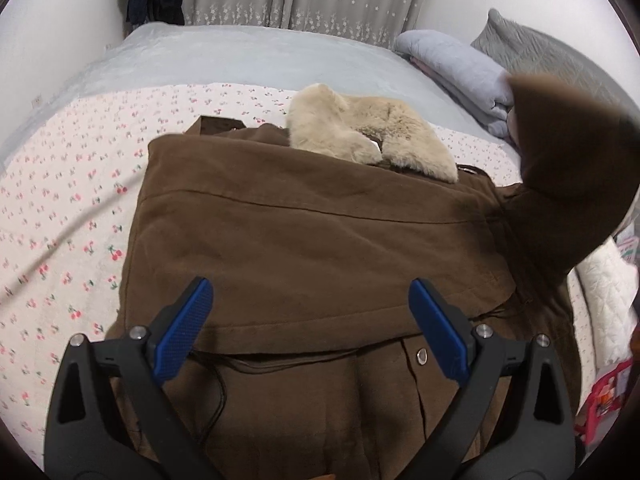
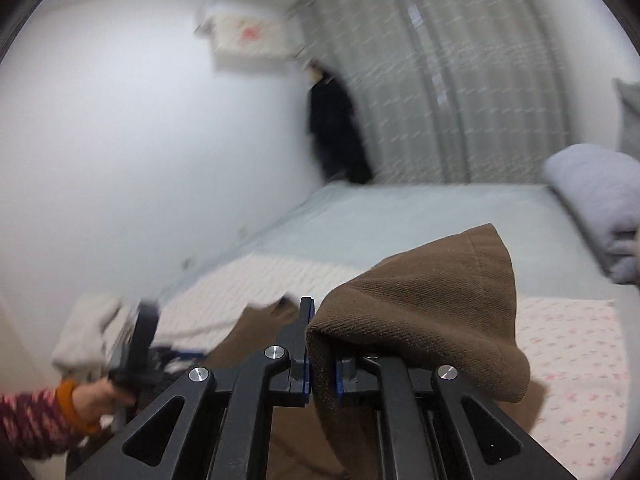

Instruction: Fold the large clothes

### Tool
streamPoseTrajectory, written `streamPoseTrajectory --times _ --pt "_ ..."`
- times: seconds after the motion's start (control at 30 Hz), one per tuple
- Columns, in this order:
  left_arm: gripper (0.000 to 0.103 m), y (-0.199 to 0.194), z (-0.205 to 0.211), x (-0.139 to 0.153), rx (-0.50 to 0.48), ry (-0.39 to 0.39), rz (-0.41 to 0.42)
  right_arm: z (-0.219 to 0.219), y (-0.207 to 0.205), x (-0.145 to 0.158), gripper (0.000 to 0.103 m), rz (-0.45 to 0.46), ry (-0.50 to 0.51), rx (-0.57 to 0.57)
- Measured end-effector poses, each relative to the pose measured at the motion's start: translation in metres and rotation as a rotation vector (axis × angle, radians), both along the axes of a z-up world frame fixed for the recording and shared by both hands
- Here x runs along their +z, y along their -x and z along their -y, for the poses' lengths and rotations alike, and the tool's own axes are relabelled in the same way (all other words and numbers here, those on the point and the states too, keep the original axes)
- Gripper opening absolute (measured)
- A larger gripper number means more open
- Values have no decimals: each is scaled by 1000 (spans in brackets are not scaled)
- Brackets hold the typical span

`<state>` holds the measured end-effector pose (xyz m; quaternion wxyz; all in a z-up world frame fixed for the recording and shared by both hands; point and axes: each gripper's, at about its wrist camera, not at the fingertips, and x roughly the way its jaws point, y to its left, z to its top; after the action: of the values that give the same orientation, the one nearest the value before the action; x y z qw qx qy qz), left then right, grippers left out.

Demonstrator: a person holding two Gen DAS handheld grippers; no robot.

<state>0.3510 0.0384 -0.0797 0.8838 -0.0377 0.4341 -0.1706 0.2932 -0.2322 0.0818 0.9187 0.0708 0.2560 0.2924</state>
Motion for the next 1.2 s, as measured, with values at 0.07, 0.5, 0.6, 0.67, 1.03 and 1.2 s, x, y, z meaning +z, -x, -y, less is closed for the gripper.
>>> streamPoseTrajectory --times 0.07,0.5,0.6,0.67,1.03,1.2 --pt "98 -2 -6 -5 8 27 -22 -39 -2 -28 37 -141 59 148" --pt "98 -6 -13 -1 15 158 -54 37 3 -29 78 -182 10 -99" --pt "98 2 18 1 -69 164 -68 67 -2 -40 78 -222 49 -244" --pt "98 7 35 1 -113 149 -74 82 -5 -51 78 -258 55 -297" --pt "68 -8 27 -43 -80 104 -268 125 -8 -95 79 -347 37 -406" --pt "55 -11 51 -47 -116 49 -265 131 -8 -106 79 -373 -3 -439"
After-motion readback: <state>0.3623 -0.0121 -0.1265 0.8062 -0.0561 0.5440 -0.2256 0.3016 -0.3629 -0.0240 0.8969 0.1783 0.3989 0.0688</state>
